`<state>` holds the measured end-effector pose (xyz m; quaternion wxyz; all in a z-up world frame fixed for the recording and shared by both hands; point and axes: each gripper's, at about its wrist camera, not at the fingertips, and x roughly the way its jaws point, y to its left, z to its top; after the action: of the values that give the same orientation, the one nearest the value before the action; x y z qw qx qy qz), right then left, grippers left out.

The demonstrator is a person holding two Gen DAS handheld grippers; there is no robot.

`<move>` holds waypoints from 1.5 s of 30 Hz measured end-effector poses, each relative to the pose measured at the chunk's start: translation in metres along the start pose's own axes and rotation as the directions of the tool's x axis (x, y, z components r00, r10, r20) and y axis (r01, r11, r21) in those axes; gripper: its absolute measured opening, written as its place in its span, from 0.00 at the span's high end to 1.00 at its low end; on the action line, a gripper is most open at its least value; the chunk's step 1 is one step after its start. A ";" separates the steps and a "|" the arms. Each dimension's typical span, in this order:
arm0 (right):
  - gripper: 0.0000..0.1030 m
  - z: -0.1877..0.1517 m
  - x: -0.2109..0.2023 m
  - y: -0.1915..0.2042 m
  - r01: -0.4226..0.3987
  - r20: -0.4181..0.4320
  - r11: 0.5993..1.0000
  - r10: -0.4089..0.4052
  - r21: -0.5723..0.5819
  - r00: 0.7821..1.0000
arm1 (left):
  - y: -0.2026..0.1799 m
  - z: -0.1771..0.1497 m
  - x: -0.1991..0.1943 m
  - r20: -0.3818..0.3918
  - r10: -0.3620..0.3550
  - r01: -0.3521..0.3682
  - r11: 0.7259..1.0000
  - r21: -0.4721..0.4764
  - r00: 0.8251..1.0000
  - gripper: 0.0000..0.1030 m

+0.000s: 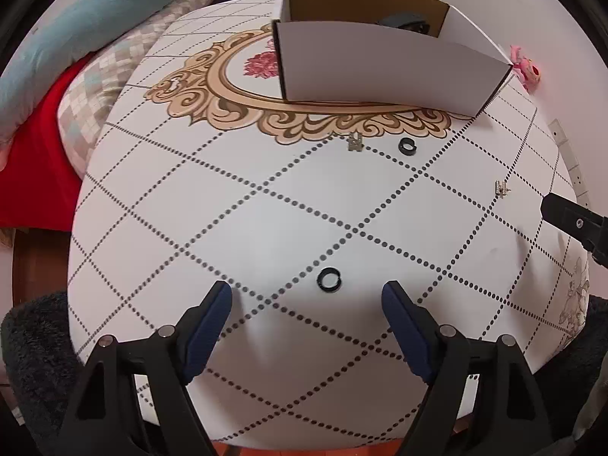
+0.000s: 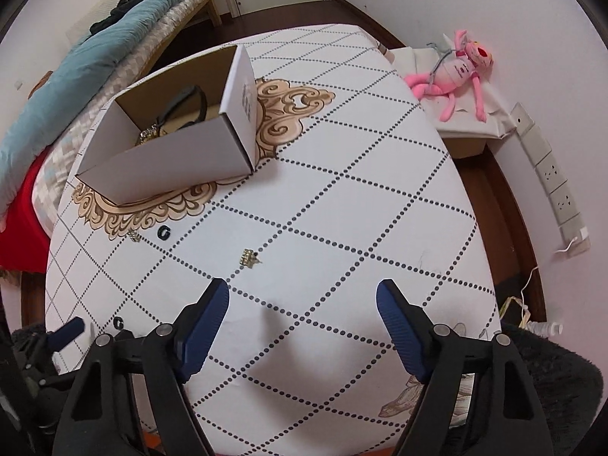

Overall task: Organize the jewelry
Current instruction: 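Grasp the small black ring with the left tool while the right tool grasps a small charm, then carry the ring and charm over the box with both tools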

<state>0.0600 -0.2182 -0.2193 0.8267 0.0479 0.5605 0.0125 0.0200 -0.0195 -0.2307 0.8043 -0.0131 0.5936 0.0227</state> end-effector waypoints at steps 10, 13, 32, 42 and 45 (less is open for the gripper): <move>0.22 0.000 0.006 -0.001 -0.005 -0.007 1.000 0.005 0.017 1.000 | -0.010 0.004 -0.009 0.026 -0.028 0.028 0.999 0.021 0.999 0.70; 0.23 0.000 0.006 0.000 -0.009 -0.006 1.000 0.010 0.015 1.000 | -0.009 0.002 -0.011 0.017 -0.055 0.055 0.998 0.011 0.998 0.87; 0.37 0.016 0.033 0.031 -0.090 0.005 0.995 0.090 -0.053 0.996 | 0.007 0.037 -0.008 0.079 -0.022 0.020 1.000 0.017 0.997 0.90; 0.88 0.010 0.040 0.046 -0.015 0.049 0.989 0.023 -0.149 0.999 | 0.014 0.042 0.002 0.061 -0.020 0.019 1.000 0.008 0.998 0.90; 0.89 0.009 0.038 0.046 -0.017 0.060 0.988 0.026 -0.152 0.998 | 0.013 0.041 0.002 0.057 -0.025 0.025 1.000 0.005 0.998 0.90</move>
<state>0.0839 -0.1699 -0.2468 0.8446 -0.0089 0.5317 0.0625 0.0589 -0.0042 -0.2208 0.8211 -0.0180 0.5704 0.0116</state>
